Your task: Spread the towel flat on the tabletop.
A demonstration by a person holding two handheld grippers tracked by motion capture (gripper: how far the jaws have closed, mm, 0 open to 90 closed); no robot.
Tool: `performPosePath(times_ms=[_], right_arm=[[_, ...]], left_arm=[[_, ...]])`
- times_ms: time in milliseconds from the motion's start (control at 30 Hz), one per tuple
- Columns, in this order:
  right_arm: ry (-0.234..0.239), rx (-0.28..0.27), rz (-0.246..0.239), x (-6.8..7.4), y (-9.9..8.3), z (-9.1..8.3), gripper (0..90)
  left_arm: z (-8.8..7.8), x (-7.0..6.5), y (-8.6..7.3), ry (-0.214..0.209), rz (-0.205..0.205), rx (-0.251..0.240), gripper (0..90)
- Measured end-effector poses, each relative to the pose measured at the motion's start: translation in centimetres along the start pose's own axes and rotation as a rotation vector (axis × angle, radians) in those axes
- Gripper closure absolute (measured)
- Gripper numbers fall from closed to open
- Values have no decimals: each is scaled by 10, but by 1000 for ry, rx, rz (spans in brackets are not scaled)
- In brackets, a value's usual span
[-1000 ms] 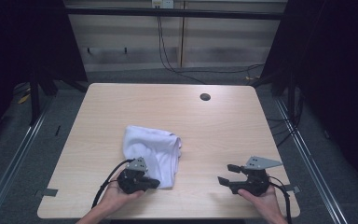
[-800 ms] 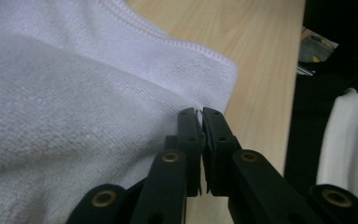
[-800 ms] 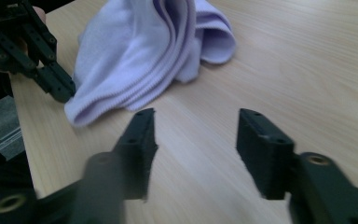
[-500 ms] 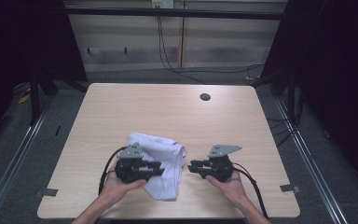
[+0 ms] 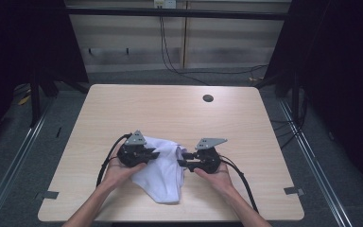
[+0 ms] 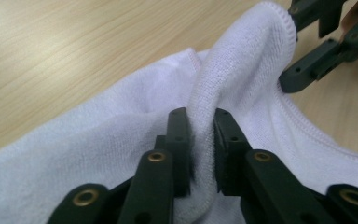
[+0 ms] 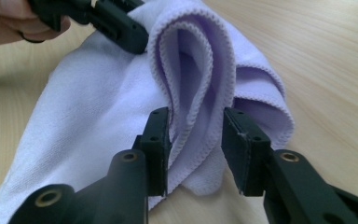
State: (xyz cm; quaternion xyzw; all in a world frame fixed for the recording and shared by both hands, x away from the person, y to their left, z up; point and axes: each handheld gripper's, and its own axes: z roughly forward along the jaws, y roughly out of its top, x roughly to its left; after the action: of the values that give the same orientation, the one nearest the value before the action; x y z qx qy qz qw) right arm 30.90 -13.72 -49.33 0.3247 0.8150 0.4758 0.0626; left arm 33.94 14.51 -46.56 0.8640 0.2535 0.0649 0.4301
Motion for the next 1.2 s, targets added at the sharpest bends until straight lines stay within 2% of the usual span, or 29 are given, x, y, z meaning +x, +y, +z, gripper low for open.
performPosePath(times_ms=[33,67,133,167,200,300,367,400,433,467,500,533,600,633,667,700,733,767,833,933,1000,1033,1067,1100,1200], right_arm=[[12,-4,-4,2,1,4,670],[12,-4,-4,2,1,4,670],[17,-9,-12,5,1,9,743],[23,-8,-8,7,2,11,806],[23,-8,-8,7,2,11,806],[44,-29,-13,10,7,8,845],[71,-47,-13,11,11,5,849],[88,-51,-19,13,14,3,850],[95,-51,-21,15,15,2,852],[99,-56,-17,15,15,1,853],[102,-65,-10,15,16,-3,854],[102,-65,-10,15,16,-3,854],[89,-79,-1,11,17,-8,855],[90,-109,27,5,17,-15,890],[90,-109,27,5,17,-15,890],[72,-128,37,2,20,-22,893],[72,-128,37,2,20,-22,893],[82,-139,42,1,21,-24,895],[37,-128,22,3,25,-28,896],[41,-126,33,0,29,-32,897],[33,-126,42,-3,30,-37,897],[-9,-114,44,-7,30,-44,898],[-9,-114,44,-7,30,-44,898],[-25,-124,65,-13,28,-51,898],[-50,-137,75,-19,29,-62,898]], left_arm=[[-2,2,-1,-22,-22,-8,804],[-2,3,-2,-38,-34,-17,804],[-2,4,-6,-59,-48,-24,790],[-3,4,-5,-63,-47,-30,687],[-4,2,-4,-73,-45,-40,687],[-5,-7,4,-72,-13,-74,551],[4,-12,9,-54,7,-57,487],[5,-12,10,-57,2,-73,577],[4,-11,11,-59,-3,-100,708],[2,-9,11,-73,-23,-126,772],[-6,-3,11,-100,-68,-165,819],[-6,-3,11,-100,-68,-165,826],[-19,3,9,-115,-112,-223,830],[-25,6,9,-133,-135,-255,836],[-31,7,8,-103,-145,-286,836],[-35,9,8,-115,-159,-316,835],[-38,11,8,-144,-179,-335,835],[-39,10,9,-145,-178,-335,835],[-41,6,11,-143,-160,-339,834],[-44,5,14,-160,-161,-356,833],[-49,6,14,-173,-177,-382,840],[-52,9,14,-182,-197,-403,851],[-56,12,12,-192,-222,-430,851],[-64,15,11,-145,-214,-431,860],[-71,18,9,-137,-221,-440,862]])
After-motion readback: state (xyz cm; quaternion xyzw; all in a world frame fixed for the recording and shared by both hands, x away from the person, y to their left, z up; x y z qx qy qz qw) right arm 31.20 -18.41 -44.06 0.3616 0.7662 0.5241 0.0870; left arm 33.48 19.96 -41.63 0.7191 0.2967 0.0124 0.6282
